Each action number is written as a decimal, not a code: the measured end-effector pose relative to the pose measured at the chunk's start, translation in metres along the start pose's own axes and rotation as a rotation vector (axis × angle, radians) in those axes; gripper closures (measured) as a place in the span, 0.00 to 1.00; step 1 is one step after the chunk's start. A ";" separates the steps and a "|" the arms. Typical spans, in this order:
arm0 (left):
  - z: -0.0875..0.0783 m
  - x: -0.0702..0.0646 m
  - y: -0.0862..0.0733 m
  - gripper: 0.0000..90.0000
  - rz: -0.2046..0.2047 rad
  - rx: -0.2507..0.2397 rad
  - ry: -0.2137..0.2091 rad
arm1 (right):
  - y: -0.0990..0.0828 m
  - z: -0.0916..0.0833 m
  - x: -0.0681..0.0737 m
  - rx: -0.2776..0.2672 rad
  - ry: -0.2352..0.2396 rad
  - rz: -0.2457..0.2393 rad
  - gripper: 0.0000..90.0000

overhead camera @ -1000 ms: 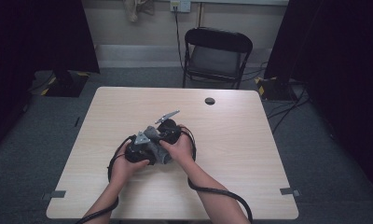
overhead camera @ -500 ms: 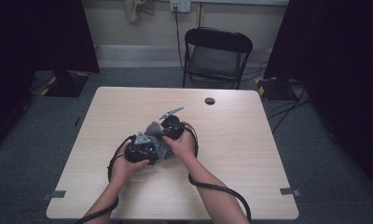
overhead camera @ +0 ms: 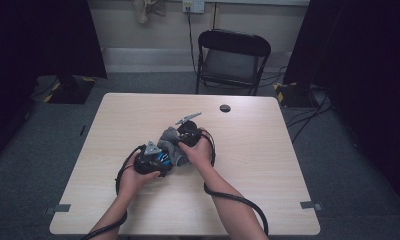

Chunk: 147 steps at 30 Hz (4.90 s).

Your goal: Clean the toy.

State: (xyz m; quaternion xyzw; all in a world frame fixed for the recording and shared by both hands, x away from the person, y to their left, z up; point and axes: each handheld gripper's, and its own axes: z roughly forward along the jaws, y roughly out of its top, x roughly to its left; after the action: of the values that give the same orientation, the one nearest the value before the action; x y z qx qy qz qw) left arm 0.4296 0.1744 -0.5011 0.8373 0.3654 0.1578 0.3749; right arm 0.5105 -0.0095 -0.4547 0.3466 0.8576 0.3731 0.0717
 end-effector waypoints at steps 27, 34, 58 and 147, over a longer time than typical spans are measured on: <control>0.000 0.000 0.000 0.27 0.000 0.000 0.000 | -0.007 0.002 -0.032 0.003 -0.046 0.028 0.86; 0.000 0.000 0.000 0.27 0.000 0.000 0.000 | -0.009 0.002 -0.035 -0.006 -0.054 0.053 0.86; 0.000 0.000 0.000 0.27 0.000 0.000 -0.001 | -0.022 0.001 -0.057 -0.004 -0.174 0.110 0.86; 0.000 0.000 0.000 0.27 0.007 0.001 0.006 | -0.019 -0.002 0.049 -0.013 0.109 -0.114 0.86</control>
State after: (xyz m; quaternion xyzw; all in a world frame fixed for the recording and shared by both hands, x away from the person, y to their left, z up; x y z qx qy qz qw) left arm 0.4297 0.1747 -0.5008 0.8382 0.3639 0.1614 0.3728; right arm 0.4624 0.0121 -0.4595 0.2759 0.8762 0.3921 0.0483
